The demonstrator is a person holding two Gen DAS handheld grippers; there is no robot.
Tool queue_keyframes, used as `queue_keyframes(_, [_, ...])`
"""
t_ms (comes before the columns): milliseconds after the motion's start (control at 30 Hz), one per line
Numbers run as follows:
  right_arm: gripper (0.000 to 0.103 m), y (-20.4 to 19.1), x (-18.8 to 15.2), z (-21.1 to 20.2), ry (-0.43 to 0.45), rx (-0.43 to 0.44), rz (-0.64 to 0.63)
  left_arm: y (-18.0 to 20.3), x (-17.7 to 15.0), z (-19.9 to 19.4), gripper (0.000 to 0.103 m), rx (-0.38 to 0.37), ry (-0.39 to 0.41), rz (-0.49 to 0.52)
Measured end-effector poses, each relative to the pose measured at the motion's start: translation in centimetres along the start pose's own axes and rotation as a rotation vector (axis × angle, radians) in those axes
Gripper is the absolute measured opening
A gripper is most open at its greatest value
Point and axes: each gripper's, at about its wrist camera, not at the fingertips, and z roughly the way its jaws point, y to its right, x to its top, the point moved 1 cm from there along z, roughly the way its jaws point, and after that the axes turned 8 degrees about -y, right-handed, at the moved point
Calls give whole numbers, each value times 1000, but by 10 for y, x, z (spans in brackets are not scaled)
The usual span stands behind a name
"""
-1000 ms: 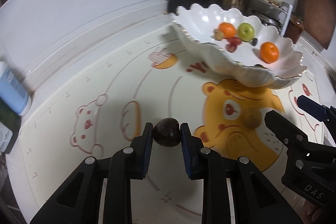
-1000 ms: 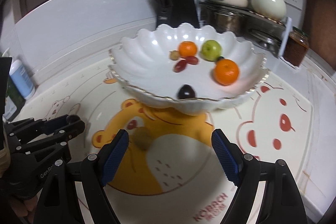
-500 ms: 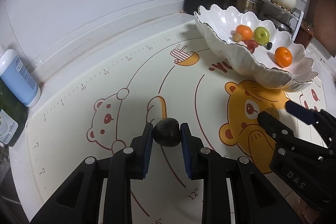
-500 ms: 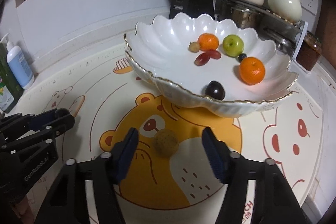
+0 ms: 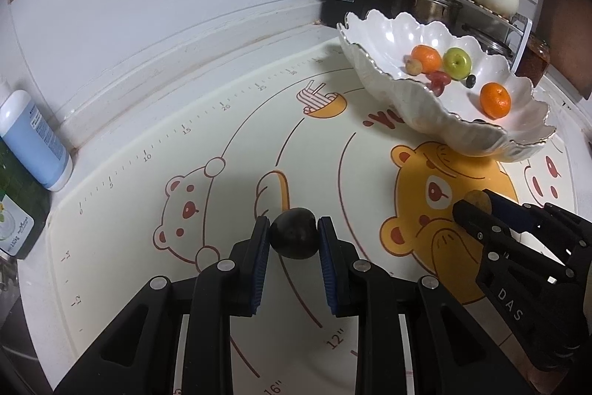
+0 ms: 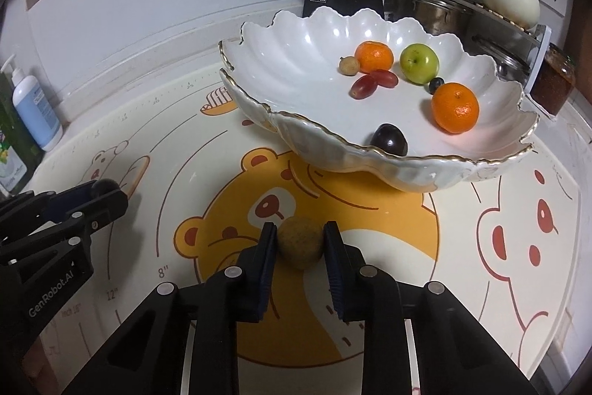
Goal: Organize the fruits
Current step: 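Carry the grape with the left tool over the bowl while the right tool carries the brown fruit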
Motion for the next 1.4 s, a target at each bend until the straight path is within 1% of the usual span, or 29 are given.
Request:
queue_keyframes(167, [27, 4, 1, -14, 18, 4, 11, 7, 3, -10, 27, -12, 17, 10])
queue_keyframes(400, [27, 17, 3, -42, 68, -9, 27, 21, 10, -25, 27, -35, 46, 33])
queue_keyframes(767, [27, 44, 9, -76, 132, -29, 77, 50, 27, -49, 27, -74, 93, 78])
queue_keyframes(1133, [27, 75, 25, -91, 169, -53, 110, 79, 53, -57, 27, -119, 117, 122])
queue_keyframes(1400, [27, 93, 45, -89, 181, -70, 115, 94, 79, -52, 27, -118, 131, 151])
